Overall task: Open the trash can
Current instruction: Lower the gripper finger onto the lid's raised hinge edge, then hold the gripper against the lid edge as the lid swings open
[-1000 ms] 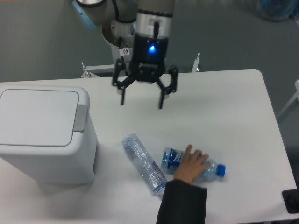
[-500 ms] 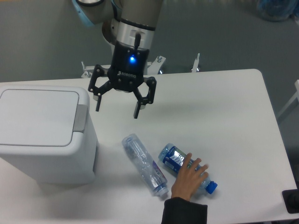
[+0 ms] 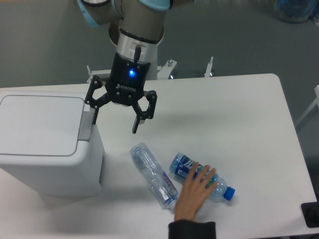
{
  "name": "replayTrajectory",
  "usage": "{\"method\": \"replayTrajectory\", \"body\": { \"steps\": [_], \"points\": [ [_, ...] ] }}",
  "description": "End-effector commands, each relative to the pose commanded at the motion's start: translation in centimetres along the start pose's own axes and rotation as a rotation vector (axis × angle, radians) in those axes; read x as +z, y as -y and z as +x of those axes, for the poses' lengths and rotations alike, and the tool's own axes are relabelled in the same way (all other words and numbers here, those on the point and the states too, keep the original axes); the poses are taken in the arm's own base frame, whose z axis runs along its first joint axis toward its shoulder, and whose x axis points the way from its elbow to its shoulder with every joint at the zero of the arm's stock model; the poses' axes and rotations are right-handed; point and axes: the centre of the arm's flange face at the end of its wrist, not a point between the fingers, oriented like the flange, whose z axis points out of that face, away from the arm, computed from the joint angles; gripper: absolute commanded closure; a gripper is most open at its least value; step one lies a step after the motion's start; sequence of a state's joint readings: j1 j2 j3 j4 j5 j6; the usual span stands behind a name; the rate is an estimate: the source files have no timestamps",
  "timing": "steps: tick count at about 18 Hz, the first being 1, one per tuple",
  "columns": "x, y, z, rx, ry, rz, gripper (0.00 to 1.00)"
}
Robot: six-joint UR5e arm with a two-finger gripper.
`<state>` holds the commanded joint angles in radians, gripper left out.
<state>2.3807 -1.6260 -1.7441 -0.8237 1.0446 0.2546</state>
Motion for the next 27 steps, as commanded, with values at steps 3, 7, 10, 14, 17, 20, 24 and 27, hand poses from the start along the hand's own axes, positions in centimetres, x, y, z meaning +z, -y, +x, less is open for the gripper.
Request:
{"method": "replayTrajectory", "body": {
  "steps": [3,7,10,14,17,20,24,27],
  "points": [
    [0.5,-0.1,0.3,0.009,-0.005,-0.007,0.00],
    [0.8,-0.3,0.6,0.014,-0.009,-0.013,0.00],
    [0.9,-0.3,0.7,0.015,-0.010,-0.015,0.00],
    [0.9,-0.3,0.7,0.016,-0.010,-0.015,0.00],
    [1.0,-0.4,0.6,0.016,-0.011,-0.018,0.00],
    [1.2,-0.3,0.6,0.018,-0.011,-0.017,0.00],
    [1.3,-0.3,0.5,0.015,-0.011,-0.019,0.00],
    [1.4,-0.5,0.4,0.013,-0.011,-0.023,0.00]
  ]
}}
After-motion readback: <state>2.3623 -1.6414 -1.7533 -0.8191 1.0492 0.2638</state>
